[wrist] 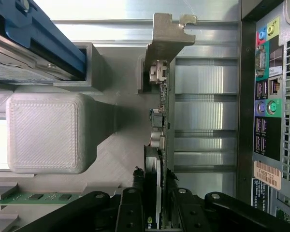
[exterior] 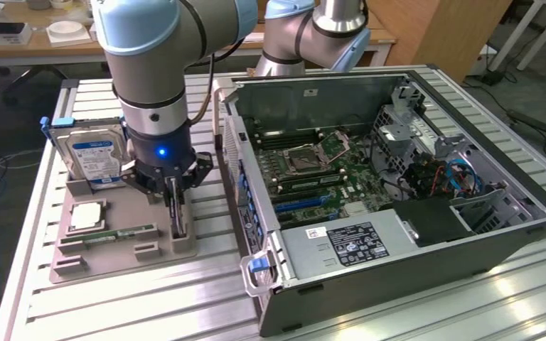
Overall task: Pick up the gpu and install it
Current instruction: 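Pick up the gpu and move the gpu toward the slot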
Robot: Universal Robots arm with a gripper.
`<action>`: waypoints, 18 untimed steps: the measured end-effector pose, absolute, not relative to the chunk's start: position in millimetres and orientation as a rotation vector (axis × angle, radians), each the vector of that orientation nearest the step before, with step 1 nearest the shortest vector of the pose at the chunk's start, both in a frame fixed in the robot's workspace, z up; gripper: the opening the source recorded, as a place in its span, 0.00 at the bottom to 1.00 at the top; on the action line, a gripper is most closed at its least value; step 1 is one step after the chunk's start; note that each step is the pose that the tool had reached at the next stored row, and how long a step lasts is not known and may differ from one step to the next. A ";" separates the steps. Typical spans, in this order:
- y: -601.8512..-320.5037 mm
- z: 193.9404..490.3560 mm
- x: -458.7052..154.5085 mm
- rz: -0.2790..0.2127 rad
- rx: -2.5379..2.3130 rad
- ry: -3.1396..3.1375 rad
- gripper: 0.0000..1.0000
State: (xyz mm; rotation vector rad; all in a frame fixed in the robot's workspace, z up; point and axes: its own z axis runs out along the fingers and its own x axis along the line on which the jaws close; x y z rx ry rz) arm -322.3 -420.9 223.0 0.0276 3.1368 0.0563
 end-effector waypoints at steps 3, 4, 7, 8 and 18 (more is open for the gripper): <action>-420.9 223.0 -322.3 0.056 0.028 3.137 0.28; -420.9 222.9 -322.3 0.056 0.028 3.137 0.28; -420.9 222.9 -322.2 0.056 0.028 3.137 0.27; -420.9 222.8 -322.2 0.055 0.028 3.137 0.27; -420.9 232.1 -322.1 0.055 0.028 3.137 0.27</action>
